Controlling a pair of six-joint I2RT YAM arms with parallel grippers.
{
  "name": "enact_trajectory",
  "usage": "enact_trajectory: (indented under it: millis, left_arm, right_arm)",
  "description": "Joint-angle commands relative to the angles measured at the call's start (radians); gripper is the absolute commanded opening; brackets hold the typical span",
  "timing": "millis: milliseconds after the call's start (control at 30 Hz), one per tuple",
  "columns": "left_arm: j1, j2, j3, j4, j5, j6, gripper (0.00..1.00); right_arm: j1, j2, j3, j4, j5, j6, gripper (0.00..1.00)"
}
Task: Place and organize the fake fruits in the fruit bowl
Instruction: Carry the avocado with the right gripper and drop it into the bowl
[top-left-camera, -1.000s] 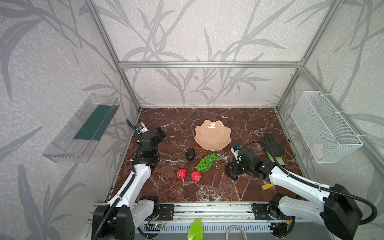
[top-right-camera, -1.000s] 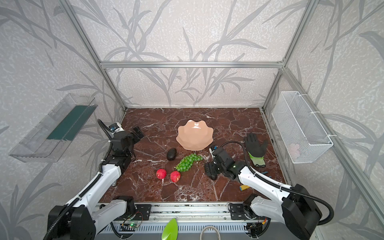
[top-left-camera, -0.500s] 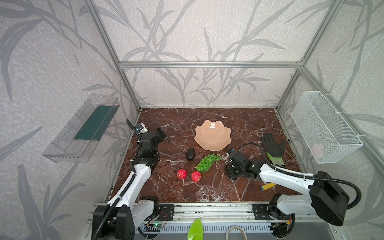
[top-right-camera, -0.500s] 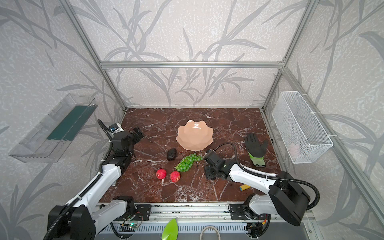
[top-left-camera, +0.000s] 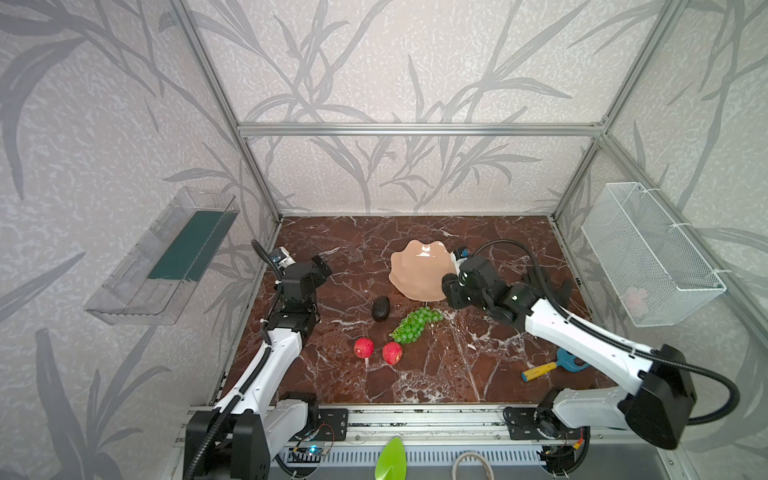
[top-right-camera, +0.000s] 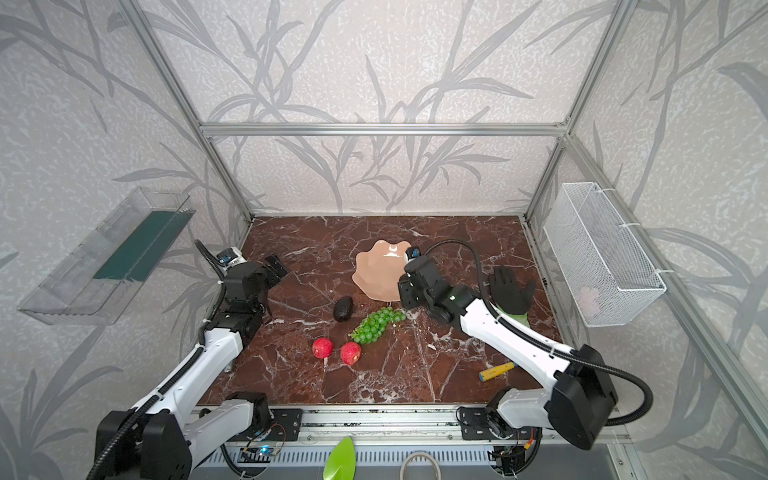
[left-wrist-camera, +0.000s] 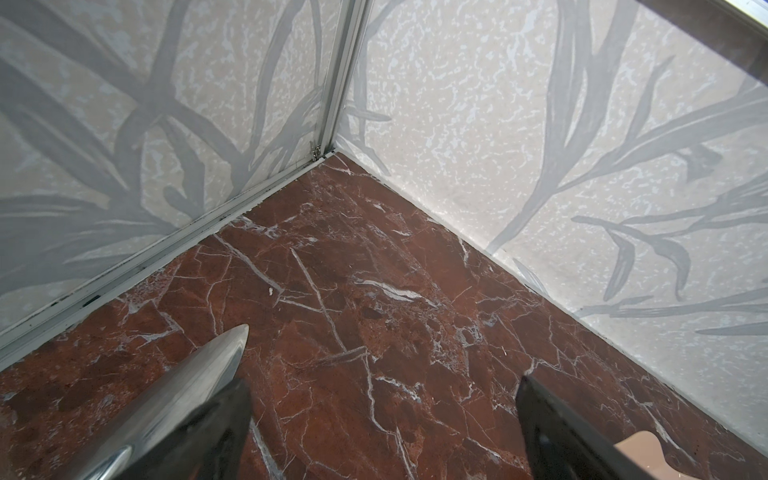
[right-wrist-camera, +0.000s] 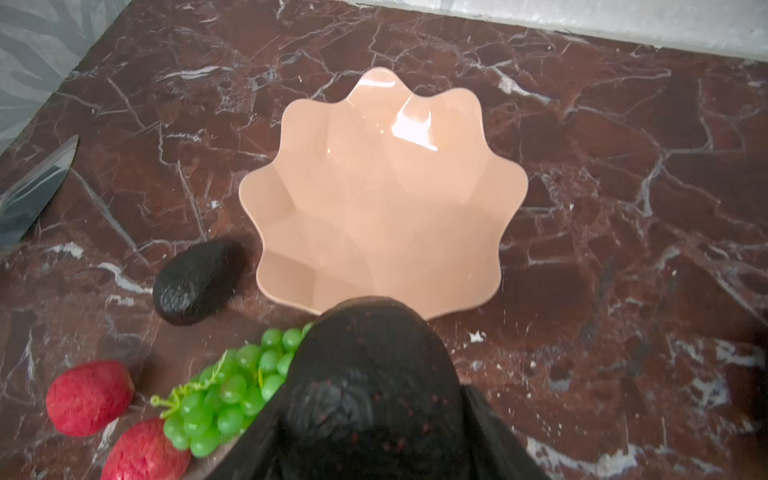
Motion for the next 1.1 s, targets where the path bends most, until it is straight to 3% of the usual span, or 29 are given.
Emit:
enact_trajectory:
  millis: [0,200,300,467,533,633,1067]
  left_arm:
    - [0.008,-0.033,0.012,-0.08,-0.008,-0.049,1.0]
    - [0.007,-0.099,0.003,-0.162,0.038,-0.098,0.99]
    - [0.007,-0.118,0.035,-0.285,0.084,-0.112,0.99]
    - [0.006,-0.1,0.136,-0.582,0.241,-0.067,0.95]
    - [0.005,-0.09,0.157,-0.663,0.316,-0.026,0.93]
    - [-0.003,-0.114,0.139,-0.707,0.415,-0.057,0.89]
    - [-0.307,-0.168,0.063,-0.929,0.37,-0.187,0.87]
  right_arm:
    - [-0.036,0.149,0.137,0.054,-0.066,-0.099,0.55]
    - [-0.07,0.431,0.375,0.044,-0.118,-0.144,0.55]
    - [-0.084,0.546,0.465,0.038,-0.129,-0.15,0.55]
    - [-0.096,0.707,0.584,-0.003,-0.14,-0.166,0.55]
    - [-0.096,0.749,0.618,-0.03,-0.135,-0.173,0.55]
    - [-0.097,0.783,0.63,-0.032,-0.131,-0.173,0.55]
    - [-0.103,0.836,0.639,-0.023,-0.149,-0.149,0.62]
